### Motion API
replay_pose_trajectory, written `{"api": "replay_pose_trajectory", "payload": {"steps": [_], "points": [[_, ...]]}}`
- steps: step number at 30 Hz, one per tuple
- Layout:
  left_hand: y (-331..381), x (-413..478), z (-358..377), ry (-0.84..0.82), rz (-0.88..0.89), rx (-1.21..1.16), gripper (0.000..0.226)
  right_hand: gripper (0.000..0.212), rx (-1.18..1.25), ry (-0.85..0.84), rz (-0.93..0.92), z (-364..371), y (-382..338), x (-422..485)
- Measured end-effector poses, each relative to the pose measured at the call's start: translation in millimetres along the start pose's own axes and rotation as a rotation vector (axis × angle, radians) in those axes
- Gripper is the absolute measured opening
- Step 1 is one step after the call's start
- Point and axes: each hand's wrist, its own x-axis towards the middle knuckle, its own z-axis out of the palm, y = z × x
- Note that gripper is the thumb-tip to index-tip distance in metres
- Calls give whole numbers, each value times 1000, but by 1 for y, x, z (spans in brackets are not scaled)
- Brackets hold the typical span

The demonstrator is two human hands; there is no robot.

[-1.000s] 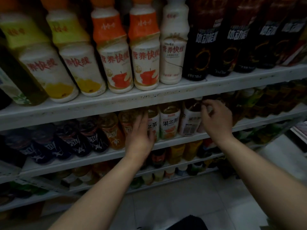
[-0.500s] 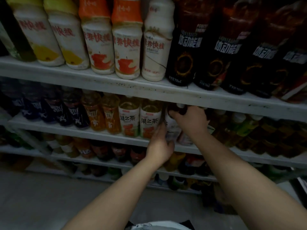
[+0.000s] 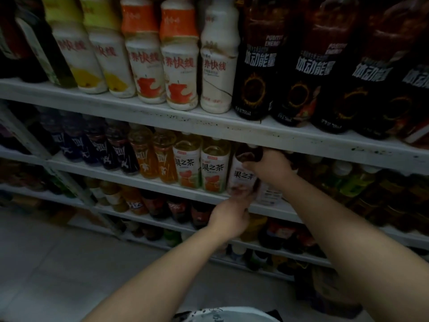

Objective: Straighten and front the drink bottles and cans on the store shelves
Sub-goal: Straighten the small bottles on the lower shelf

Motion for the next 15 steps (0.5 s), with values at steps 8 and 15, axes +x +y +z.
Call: {"api": "replay_pose_trajectory", "payload": {"steps": [8,15], "points": [[-1,20,-44,517,55,61,49,35,35,190,-233,-29,38,-37],[6,65,-56,294,-174,116,63,39,-21,446,12,-40,67,-53]]}}
